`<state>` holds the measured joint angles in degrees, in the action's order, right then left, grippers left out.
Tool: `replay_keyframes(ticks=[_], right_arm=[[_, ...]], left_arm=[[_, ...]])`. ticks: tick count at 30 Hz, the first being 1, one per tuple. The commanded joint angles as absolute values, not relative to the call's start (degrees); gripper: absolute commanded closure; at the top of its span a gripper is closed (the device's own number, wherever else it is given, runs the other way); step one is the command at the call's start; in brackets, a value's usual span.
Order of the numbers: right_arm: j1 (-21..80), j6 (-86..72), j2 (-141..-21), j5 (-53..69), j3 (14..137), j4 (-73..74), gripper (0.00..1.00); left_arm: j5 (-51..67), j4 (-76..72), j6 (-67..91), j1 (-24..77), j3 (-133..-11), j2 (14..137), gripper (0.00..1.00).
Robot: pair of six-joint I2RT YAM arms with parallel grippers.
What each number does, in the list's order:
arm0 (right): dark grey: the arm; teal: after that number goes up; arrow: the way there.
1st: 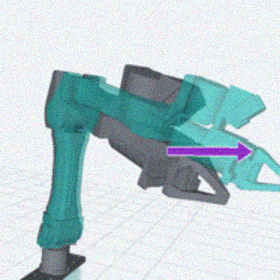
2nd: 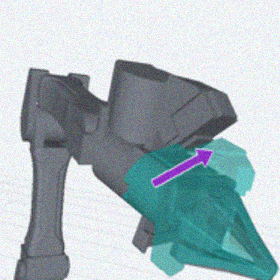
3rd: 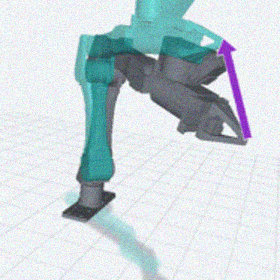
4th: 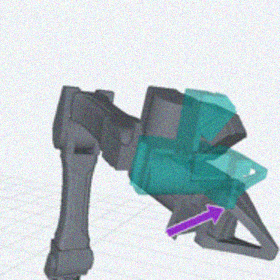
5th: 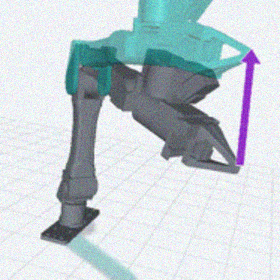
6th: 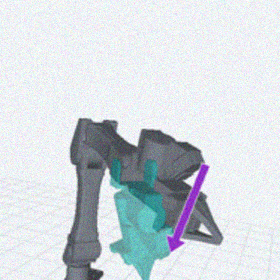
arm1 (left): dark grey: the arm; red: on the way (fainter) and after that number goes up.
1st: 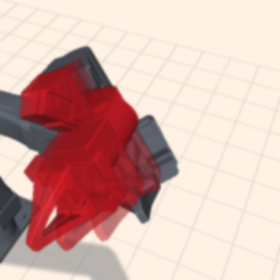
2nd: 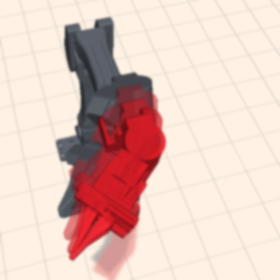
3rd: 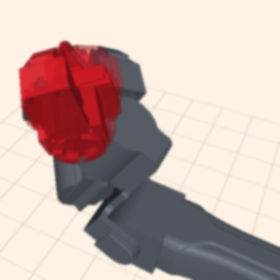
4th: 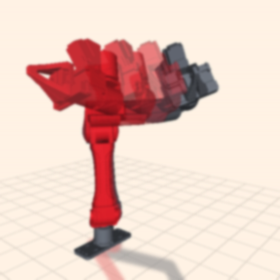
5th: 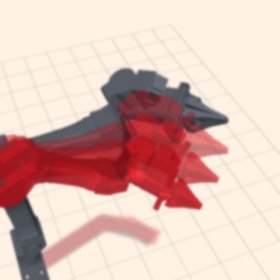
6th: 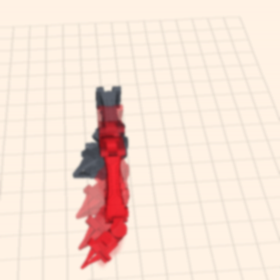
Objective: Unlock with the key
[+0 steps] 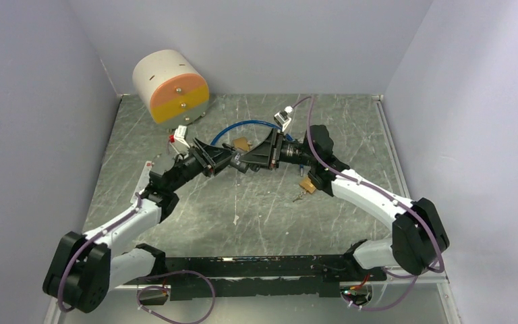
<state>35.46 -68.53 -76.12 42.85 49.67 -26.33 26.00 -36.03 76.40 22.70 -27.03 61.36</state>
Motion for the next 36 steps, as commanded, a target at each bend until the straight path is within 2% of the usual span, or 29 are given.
replay_keyframes(ticks=[1,4,6,10,14,19,24,27,33,36], right_arm=[[35.5,-75.9,-76.7,47.5,52.0,-41.2,1.00],[35.5,-82.3,-79.6,48.8,51.8,-47.1,1.00],[35.0,-87.7,-81.6,48.3,51.0,-50.4,1.00],[32.2,-99.6,-84.7,45.0,45.7,-62.3,1.00],[29.2,-102.1,-85.5,41.3,42.4,-64.5,1.00],[26.9,-94.4,-85.7,39.4,43.4,-53.1,1.00],[26.8,-73.7,-86.2,35.2,47.8,-26.4,1.00],[27.3,-67.5,-87.7,31.9,47.9,-20.0,1.00],[31.6,-63.0,-95.1,29.4,49.6,-15.5,1.00],[34.8,-62.7,-98.2,28.7,50.6,-15.2,0.99]], left_arm=[[29.1,-52.1,78.6,22.7,-27.1,66.8,0.41],[30.0,-56.4,78.0,22.8,-28.6,70.2,0.35],[29.4,-56.6,76.7,22.8,-28.9,71.4,0.26],[25.0,-49.9,73.2,22.8,-25.7,69.3,0.13],[23.4,-41.8,69.3,22.8,-20.9,62.7,0.06],[24.5,-28.2,65.1,22.9,-17.1,52.3,0.06],[18.2,-10.7,64.2,22.9,-16.9,38.6,0.06],[14.0,1.9,62.2,22.9,-20.6,33.9,0.06],[10.4,20.0,57.2,22.9,-31.3,34.3,0.06],[8.7,31.2,50.7,22.9,-42.2,37.6,0.06]])
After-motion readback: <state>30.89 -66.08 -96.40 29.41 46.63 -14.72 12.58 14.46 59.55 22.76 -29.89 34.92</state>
